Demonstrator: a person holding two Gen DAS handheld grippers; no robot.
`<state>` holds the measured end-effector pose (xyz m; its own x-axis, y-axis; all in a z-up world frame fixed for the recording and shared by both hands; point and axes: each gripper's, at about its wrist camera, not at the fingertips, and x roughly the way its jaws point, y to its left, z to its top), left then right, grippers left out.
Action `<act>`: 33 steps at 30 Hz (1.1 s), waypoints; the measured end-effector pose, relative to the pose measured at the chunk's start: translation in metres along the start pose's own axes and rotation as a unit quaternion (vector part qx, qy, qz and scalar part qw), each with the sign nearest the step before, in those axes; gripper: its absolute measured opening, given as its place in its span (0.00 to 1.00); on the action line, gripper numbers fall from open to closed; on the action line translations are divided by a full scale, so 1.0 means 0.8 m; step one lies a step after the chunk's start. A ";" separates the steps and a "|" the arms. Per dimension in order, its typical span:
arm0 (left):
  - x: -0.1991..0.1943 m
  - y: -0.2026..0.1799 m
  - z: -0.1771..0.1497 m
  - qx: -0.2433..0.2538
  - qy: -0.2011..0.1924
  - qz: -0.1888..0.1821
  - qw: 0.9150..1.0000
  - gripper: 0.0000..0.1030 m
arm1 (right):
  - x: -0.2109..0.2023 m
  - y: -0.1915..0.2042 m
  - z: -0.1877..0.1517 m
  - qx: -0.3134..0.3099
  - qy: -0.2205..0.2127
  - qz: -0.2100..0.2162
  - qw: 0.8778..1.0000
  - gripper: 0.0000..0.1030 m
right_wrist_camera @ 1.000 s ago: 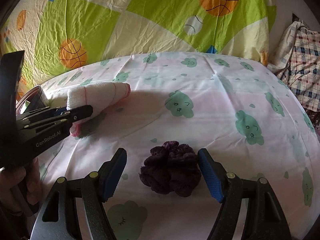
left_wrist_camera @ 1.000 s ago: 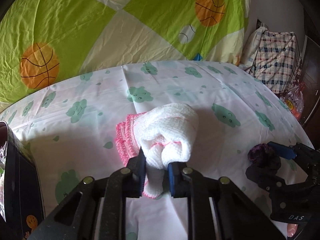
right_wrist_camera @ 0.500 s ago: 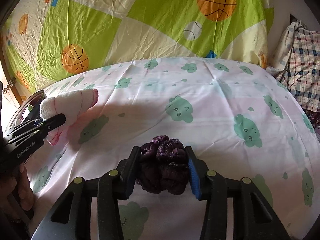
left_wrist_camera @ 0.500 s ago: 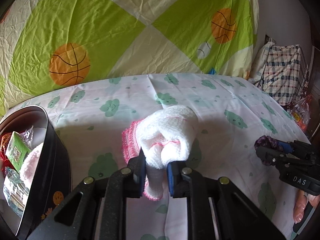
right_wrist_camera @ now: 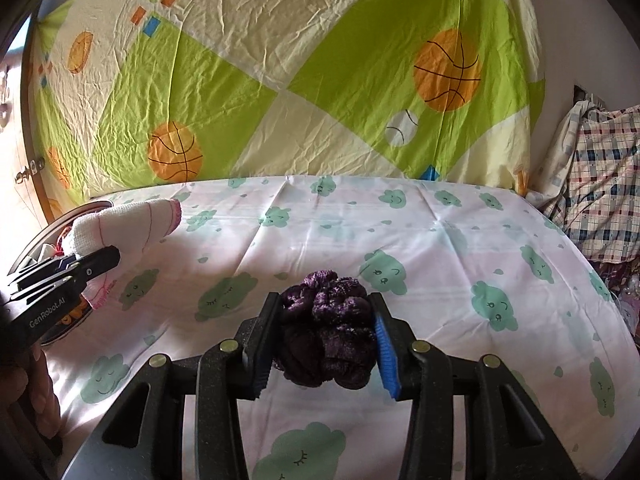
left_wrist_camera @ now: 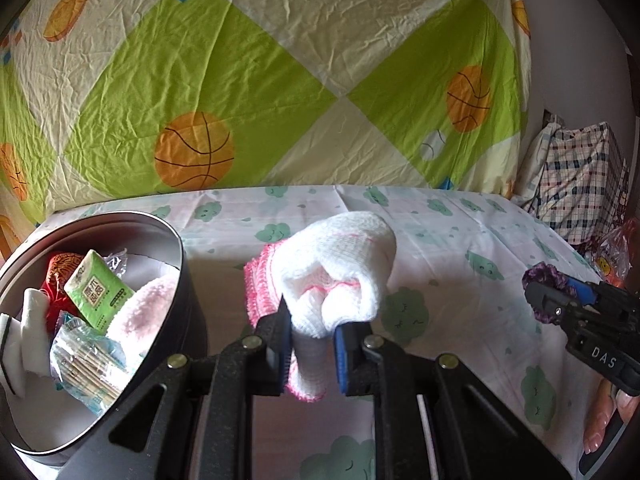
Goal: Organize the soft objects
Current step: 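Carry the glove over the tin with the left gripper while the right gripper carries the scrunchie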
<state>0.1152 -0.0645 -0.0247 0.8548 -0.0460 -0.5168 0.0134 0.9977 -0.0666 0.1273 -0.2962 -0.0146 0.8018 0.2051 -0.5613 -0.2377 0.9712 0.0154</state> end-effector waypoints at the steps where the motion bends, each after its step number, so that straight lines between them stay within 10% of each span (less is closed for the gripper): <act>1: -0.002 0.003 -0.001 -0.002 -0.002 0.000 1.000 0.15 | -0.003 0.001 0.000 0.003 -0.007 0.000 1.000 0.44; 33: -0.075 0.049 -0.024 -0.032 -0.081 0.036 0.996 0.15 | -0.039 0.060 -0.002 0.048 -0.121 0.042 0.991 0.44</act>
<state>0.0545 -0.0234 -0.0130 0.9252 0.0385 -0.3774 -0.0787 0.9927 -0.0916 0.0897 -0.2559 0.0024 0.8927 0.2965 -0.3393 -0.2643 0.9544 0.1386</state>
